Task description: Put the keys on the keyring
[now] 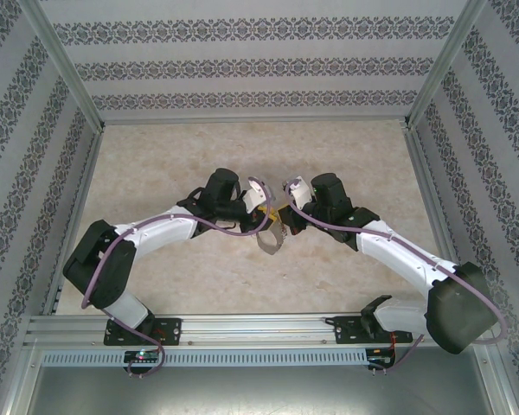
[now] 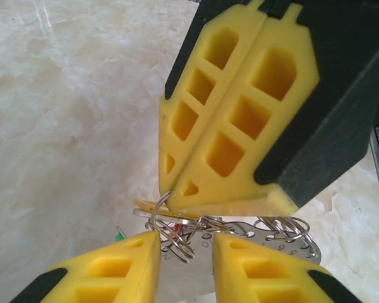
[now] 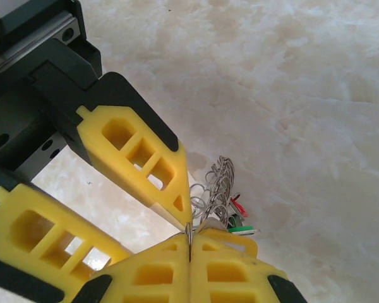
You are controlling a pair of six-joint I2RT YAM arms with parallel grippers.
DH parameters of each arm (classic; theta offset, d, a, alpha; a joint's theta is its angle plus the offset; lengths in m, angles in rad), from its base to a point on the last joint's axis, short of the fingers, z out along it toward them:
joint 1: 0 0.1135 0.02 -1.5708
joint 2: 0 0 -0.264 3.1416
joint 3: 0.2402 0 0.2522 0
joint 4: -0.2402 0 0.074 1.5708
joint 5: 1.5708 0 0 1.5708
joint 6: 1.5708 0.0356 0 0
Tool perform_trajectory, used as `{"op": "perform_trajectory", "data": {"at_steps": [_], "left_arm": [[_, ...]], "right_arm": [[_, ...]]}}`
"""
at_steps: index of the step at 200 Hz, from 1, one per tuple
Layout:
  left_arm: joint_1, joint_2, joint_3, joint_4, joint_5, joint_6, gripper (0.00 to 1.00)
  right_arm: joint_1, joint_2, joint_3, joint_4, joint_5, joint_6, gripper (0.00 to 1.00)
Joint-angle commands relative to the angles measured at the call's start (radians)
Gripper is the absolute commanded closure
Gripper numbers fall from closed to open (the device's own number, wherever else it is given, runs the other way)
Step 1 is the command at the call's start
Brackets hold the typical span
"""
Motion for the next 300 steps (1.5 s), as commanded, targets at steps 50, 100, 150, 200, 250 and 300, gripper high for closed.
{"op": "perform_trajectory", "data": {"at_steps": [50,100,150,200,250,300], "left_arm": [[-0.012,0.022,0.041,-0.067,-0.047,0.033,0.89],[-0.011,0.035,0.055,-0.062,-0.015,0.033,0.83],[-0.011,0.04,0.062,-0.061,-0.005,0.039,1.0],[-0.011,0.011,0.02,0.011,-0.031,0.019,1.0],[-0.011,-0.015,-0.041,0.12,-0.044,-0.013,1.0],[-0.011,-0.011,-0.022,0.097,-0.051,-0.017,0.96]], "right_arm": [[0.001,-0.042,0.013,0.03,-0.009,-0.012,1.0],[0.003,-0.039,0.014,0.03,-0.026,-0.007,1.0],[0.003,-0.035,0.018,0.023,-0.031,-0.01,1.0],[-0.033,-0.027,-0.014,-0.004,0.041,0.029,1.0],[-0.069,0.006,-0.033,0.002,-0.002,0.056,1.0],[-0.061,-0.007,0.005,0.023,-0.08,0.035,1.0]]}}
